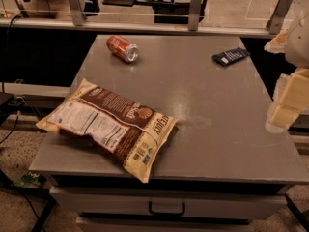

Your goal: Move coke can near brown chip bag

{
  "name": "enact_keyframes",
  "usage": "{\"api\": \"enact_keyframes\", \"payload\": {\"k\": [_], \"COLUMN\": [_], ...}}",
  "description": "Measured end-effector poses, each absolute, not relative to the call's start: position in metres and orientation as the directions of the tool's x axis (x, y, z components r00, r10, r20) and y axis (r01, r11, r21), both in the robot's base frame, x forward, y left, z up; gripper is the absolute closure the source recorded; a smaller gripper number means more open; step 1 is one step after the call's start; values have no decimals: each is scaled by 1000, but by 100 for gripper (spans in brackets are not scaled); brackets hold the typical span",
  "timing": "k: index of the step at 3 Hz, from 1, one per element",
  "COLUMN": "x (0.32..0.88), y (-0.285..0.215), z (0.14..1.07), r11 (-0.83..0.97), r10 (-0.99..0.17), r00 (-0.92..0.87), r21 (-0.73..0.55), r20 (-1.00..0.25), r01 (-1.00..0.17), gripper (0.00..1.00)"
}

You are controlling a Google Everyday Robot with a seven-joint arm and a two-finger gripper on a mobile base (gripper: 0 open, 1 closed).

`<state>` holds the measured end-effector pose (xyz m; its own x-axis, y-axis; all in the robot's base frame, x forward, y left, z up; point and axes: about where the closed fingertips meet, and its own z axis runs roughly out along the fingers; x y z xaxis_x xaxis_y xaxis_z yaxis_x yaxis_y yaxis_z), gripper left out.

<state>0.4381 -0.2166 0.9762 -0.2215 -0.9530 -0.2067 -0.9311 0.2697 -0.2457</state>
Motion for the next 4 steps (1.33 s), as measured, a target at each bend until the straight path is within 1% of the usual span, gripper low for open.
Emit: {"api": "enact_keyframes", "payload": {"k": [1, 2, 3, 4], "x": [441, 458, 496, 539], "y": [-215, -206, -175, -138], "z": [977, 978, 969, 961], "r11": [265, 240, 209, 205], "r10": [-954, -956, -954, -945], "r00": [-216, -190, -164, -160], "r21": [-242, -224, -165, -136], "r20": [-210, -225, -251, -284], "r01": [-933, -945, -964, -969], "gripper": [0, 0, 0, 0]}}
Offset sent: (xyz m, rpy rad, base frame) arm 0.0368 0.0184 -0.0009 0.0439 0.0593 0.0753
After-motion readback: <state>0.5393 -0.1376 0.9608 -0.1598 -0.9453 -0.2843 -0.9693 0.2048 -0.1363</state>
